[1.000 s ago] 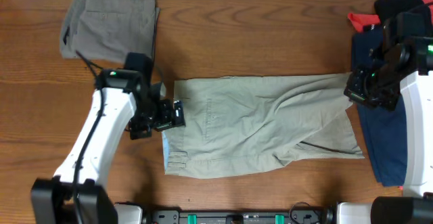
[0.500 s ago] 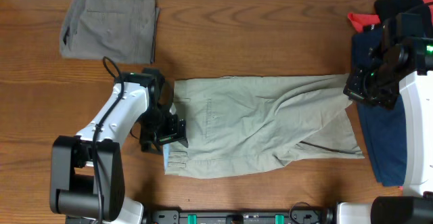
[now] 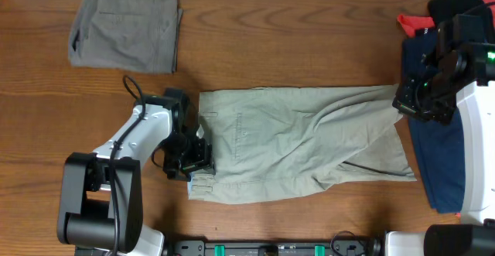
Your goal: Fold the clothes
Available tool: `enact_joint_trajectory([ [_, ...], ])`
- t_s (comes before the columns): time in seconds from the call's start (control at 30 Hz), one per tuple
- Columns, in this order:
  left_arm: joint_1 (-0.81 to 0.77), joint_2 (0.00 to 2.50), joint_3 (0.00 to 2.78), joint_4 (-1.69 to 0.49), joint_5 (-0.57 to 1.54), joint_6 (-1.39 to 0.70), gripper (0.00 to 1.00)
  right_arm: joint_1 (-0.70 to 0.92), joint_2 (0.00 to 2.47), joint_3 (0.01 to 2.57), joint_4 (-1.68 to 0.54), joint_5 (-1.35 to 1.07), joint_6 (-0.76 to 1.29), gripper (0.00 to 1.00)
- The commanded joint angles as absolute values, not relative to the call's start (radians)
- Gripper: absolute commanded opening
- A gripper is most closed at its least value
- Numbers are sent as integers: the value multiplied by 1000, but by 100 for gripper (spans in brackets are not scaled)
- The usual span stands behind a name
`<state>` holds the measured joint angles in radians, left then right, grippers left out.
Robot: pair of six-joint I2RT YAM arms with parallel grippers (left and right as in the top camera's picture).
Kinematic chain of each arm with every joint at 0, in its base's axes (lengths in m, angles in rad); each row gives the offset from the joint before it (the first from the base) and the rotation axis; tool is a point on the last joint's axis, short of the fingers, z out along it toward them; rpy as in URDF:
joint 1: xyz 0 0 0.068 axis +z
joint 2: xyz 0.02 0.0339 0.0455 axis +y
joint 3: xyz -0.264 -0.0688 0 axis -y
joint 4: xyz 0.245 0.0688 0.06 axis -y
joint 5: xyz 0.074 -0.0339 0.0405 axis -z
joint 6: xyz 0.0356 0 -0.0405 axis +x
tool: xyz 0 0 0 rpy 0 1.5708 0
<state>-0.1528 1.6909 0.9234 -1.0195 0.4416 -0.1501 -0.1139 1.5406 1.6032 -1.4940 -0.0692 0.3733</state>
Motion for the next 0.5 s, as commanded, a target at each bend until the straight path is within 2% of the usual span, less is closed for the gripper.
enact_joint_trajectory([
  [0.0, -155, 1695, 923, -1010, 433, -170, 68, -117, 1541, 1599, -1493, -57, 358, 1],
  [0.07, -155, 1695, 923, -1008, 433, -169, 67, -117, 1541, 1599, -1493, -57, 358, 1],
  [0.17, -155, 1695, 923, -1013, 434, -169, 32, -117, 1541, 1599, -1492, -57, 358, 1],
  [0.2, -155, 1694, 923, -1018, 433, -169, 13, -117, 1541, 1599, -1492, -57, 358, 1],
  [0.23, -155, 1694, 923, -1020, 434, -169, 6, -117, 1541, 1599, -1491, -57, 358, 1],
  [0.47, -155, 1671, 949, -1061, 433, -169, 6, -117, 1541, 1599, -1487, -57, 358, 1],
])
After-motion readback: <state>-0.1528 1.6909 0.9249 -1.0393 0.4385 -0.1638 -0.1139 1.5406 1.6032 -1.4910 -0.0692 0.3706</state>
